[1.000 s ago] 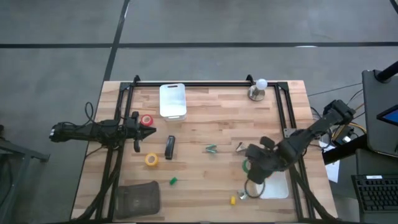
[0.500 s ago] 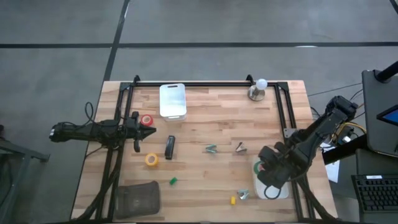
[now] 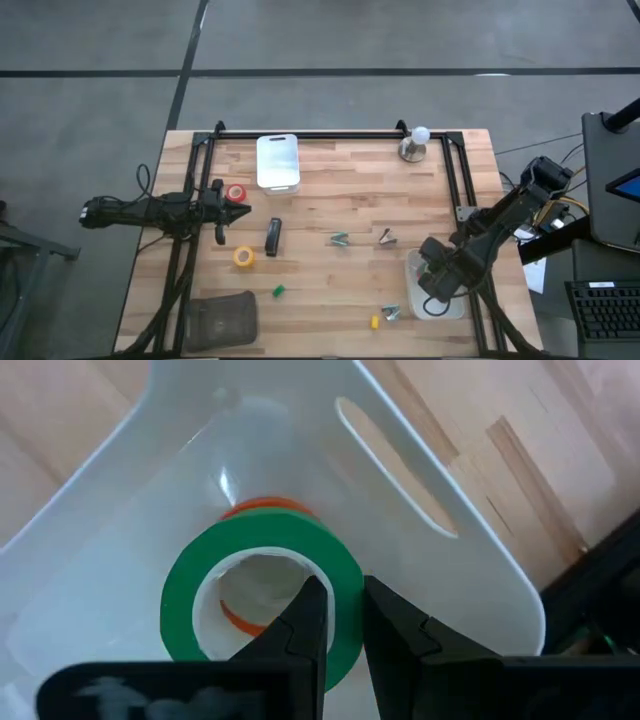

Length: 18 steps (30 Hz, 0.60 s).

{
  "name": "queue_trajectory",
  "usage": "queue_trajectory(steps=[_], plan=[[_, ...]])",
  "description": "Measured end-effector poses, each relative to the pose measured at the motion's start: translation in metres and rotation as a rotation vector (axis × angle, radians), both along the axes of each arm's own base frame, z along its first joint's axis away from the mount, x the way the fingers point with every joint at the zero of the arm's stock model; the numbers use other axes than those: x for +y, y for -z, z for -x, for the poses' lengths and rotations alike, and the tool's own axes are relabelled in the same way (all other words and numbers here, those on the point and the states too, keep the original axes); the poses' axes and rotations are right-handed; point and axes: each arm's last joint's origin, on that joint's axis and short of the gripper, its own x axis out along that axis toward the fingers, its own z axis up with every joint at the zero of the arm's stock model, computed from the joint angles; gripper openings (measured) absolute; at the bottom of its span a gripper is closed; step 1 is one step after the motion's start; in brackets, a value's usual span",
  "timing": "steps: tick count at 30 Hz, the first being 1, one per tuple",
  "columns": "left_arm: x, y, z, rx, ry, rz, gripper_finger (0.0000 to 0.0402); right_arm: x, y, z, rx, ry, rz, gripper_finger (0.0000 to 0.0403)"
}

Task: Pick and place Stapler, Stapler remover, tape
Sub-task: Put the green tape into the bottom white bin

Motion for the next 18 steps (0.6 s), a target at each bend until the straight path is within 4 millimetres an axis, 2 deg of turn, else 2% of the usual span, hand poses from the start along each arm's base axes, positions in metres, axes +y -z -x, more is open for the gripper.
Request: queue_trajectory(steps=[18], plan=[[0.0000, 0.0000, 0.0000, 0.000, 0.000, 0.000, 0.0032, -0.0018, 0.0100, 0.0013, -0.016, -0.003, -0.004, 0.0045]])
